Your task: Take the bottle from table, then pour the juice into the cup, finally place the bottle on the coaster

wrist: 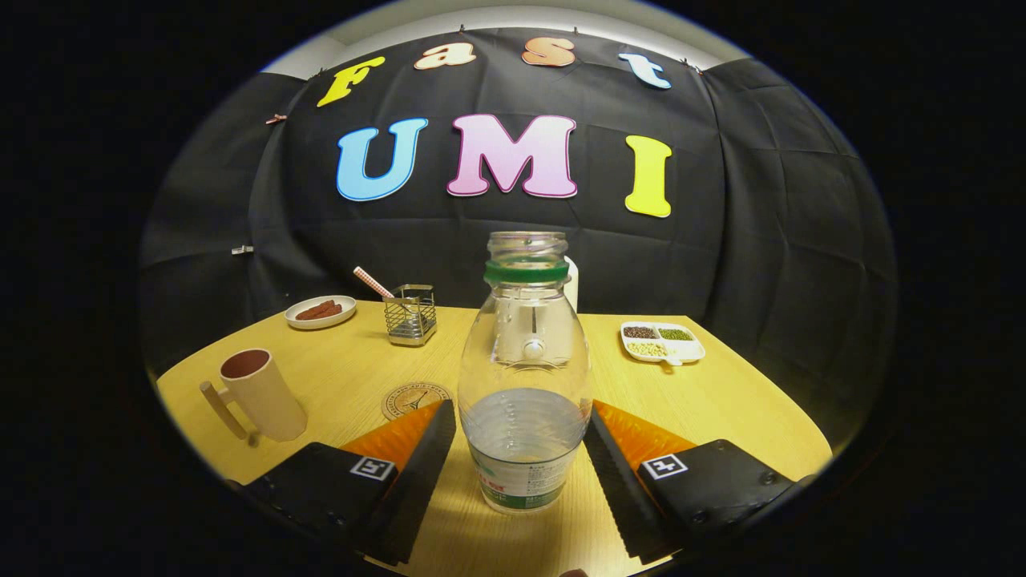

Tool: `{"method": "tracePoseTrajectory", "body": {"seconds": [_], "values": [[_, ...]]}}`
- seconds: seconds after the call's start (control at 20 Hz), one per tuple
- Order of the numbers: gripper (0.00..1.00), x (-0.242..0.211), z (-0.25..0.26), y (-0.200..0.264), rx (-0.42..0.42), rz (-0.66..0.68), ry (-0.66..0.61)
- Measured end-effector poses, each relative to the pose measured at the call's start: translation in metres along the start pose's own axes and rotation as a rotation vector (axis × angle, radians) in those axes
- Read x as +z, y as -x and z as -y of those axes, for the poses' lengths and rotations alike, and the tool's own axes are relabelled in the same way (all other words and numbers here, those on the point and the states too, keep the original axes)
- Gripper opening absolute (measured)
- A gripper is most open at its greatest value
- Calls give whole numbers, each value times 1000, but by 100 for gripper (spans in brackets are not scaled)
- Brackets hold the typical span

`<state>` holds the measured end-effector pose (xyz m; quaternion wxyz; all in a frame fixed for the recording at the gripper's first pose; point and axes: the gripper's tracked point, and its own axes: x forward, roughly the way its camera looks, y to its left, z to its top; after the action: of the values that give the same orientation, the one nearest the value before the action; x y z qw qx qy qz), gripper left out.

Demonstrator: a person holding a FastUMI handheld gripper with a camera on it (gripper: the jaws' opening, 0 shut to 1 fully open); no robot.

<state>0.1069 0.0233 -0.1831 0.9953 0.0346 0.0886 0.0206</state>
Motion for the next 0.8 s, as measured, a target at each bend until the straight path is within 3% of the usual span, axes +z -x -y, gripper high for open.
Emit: {"method": "tracePoseTrajectory", "body": {"seconds": [0.3,0.8], "values": [[80,2,1,-3,-6,13,-16],[72,11,-7,-2,33,-28,94]]}}
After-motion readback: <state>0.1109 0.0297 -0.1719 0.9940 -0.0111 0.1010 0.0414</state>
